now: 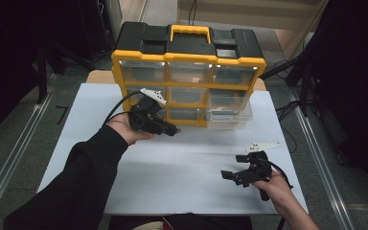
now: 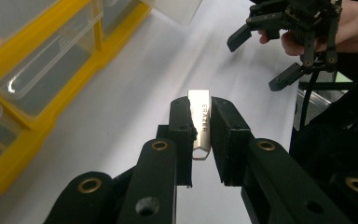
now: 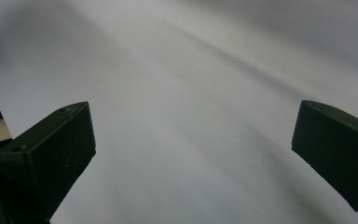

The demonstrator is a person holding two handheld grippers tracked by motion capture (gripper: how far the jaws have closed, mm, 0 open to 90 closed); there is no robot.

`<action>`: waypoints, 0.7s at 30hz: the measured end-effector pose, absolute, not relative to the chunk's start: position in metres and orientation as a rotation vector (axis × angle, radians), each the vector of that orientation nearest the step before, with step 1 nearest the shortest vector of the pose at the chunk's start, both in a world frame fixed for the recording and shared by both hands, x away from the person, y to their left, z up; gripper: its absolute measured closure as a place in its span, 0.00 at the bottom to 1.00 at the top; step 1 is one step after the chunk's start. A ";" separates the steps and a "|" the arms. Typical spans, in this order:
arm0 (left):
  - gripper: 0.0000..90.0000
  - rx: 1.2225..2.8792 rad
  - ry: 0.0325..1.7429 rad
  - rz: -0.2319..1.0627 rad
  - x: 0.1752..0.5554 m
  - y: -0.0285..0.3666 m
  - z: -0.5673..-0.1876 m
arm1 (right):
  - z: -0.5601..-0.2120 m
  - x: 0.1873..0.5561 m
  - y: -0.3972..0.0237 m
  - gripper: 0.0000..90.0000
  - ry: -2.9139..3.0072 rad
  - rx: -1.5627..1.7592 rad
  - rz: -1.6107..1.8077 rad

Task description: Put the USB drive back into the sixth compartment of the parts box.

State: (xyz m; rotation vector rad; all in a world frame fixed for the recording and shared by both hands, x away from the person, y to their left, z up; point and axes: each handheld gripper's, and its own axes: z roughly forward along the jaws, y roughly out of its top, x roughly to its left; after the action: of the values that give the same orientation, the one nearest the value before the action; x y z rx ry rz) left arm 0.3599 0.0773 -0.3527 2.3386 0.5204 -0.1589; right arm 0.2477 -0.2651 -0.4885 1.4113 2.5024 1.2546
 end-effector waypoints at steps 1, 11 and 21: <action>0.89 2.340 0.514 -0.160 0.360 0.076 -0.351 | -0.489 0.248 -0.265 0.00 2.505 1.409 1.253; 0.89 2.352 0.485 -0.153 0.367 0.067 -0.333 | -0.488 0.247 -0.265 0.00 2.504 1.403 1.259; 0.89 2.361 0.453 -0.159 0.372 0.057 -0.321 | -0.488 0.248 -0.265 0.00 2.502 1.401 1.265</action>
State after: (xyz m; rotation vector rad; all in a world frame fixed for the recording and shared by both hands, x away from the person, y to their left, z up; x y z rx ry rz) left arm 0.3721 0.0572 -0.3211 2.3605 0.4528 -0.1589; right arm 0.2477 -0.2653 -0.4879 1.4009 2.5024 1.2648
